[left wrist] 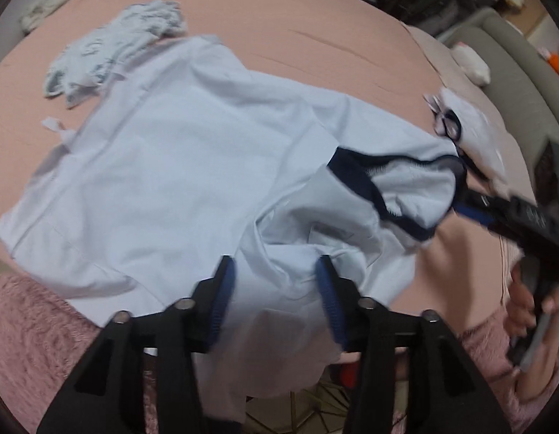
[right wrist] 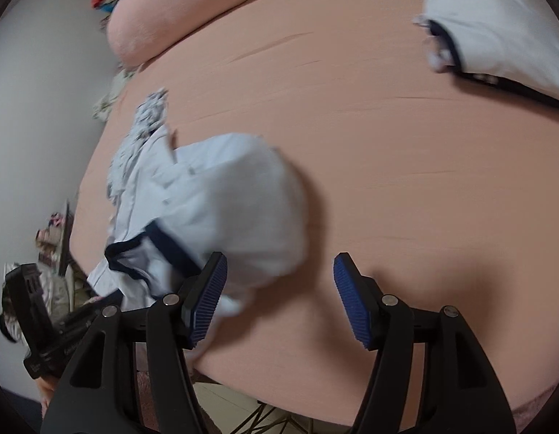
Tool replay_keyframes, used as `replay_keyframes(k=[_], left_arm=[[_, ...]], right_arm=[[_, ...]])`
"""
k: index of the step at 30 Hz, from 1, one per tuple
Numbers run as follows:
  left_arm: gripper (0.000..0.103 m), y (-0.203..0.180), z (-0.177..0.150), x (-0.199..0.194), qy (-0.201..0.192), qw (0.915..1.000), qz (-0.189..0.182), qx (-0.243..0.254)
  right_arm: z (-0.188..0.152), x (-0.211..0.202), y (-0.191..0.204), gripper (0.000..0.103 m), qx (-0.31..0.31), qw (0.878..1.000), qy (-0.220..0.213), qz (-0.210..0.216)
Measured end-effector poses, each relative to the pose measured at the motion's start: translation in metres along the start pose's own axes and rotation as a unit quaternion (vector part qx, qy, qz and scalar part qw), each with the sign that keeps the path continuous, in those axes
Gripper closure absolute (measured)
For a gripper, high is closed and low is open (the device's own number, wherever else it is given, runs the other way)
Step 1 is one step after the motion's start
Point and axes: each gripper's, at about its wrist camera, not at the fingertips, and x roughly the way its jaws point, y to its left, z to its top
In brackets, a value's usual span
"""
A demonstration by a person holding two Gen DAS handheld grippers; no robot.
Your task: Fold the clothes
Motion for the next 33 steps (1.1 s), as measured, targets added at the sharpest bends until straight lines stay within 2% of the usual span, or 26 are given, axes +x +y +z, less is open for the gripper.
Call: replay_keyframes(k=[1,2,4,6,7,8,9,10,11,12,13,14,18,20,22,25,27,30,32,33], left_arm=[[0.043,-0.002,-0.002,0.004,0.006,0.9999,0.0,0.008],[0.043,-0.004,0.0,0.008,0.014,0.9997,-0.011,0.015],[0.042,-0.008,-0.005,0.009,0.017,0.9986,-0.044,0.023],[0.042,-0.012,-0.009,0.015,0.016,0.9977,-0.059,0.029],[0.045,-0.013,-0.009,0.021,0.02,0.9976,-0.058,0.032],[0.048,-0.014,-0.009,0.026,0.024,0.9975,-0.056,0.035],[0.062,-0.016,-0.009,0.032,0.028,0.9974,-0.055,0.038],[0.074,-0.018,-0.009,0.03,0.022,0.998,-0.047,0.038],[0.079,-0.019,-0.009,0.029,0.016,0.9984,-0.039,0.037],[0.086,-0.021,-0.009,0.027,0.01,0.9988,-0.031,0.036],[0.089,-0.021,-0.006,0.023,-0.001,0.999,-0.022,0.038],[0.09,-0.019,0.001,0.018,-0.016,0.999,-0.012,0.041],[0.093,-0.023,0.069,-0.01,-0.071,0.9925,0.034,0.093],[0.093,-0.035,0.123,-0.04,-0.117,0.9819,0.062,0.136],[0.093,-0.053,0.17,-0.086,-0.171,0.97,0.07,0.158],[0.093,-0.085,0.228,-0.182,-0.278,0.9414,0.066,0.178],[0.093,-0.103,0.245,-0.246,-0.349,0.9167,0.051,0.188],[0.093,-0.116,0.239,-0.304,-0.405,0.8889,0.036,0.211],[0.093,-0.113,0.22,-0.312,-0.416,0.8812,0.033,0.221],[0.094,-0.109,0.211,-0.307,-0.412,0.8835,0.029,0.221]], right_arm=[[0.002,0.004,-0.001,0.031,0.003,1.0,-0.001,-0.004],[0.005,0.008,-0.002,0.029,0.006,1.0,-0.001,-0.008],[0.01,0.016,-0.007,0.028,0.025,1.0,-0.002,-0.006],[0.013,0.021,-0.012,0.025,0.056,0.998,-0.003,0.023],[0.015,0.029,-0.01,0.018,0.052,0.998,0.002,0.035],[0.016,0.041,-0.006,0.016,0.037,0.998,0.019,0.046],[0.016,0.056,-0.001,0.018,0.018,0.997,0.051,0.055],[0.013,0.075,0.006,0.032,0.001,0.993,0.095,0.07],[0.01,0.085,0.012,0.044,-0.007,0.989,0.119,0.084],[0.006,0.088,0.018,0.067,-0.011,0.987,0.126,0.095],[0.005,0.086,0.024,0.085,-0.017,0.986,0.125,0.109],[0.006,0.078,0.028,0.088,-0.022,0.987,0.109,0.114],[0.03,0.035,0.037,0.093,-0.038,0.995,0.028,0.083],[0.056,0.006,0.043,0.094,-0.049,0.997,-0.001,0.062],[0.087,-0.038,0.056,0.094,-0.069,0.995,-0.045,0.053],[0.122,-0.121,0.081,0.094,-0.094,0.985,-0.138,0.047],[0.138,-0.185,0.099,0.094,-0.104,0.971,-0.207,0.05],[0.134,-0.265,0.118,0.094,-0.123,0.949,-0.285,0.057],[0.111,-0.284,0.116,0.092,-0.122,0.945,-0.298,0.063],[0.099,-0.29,0.113,0.091,-0.118,0.943,-0.302,0.067]])
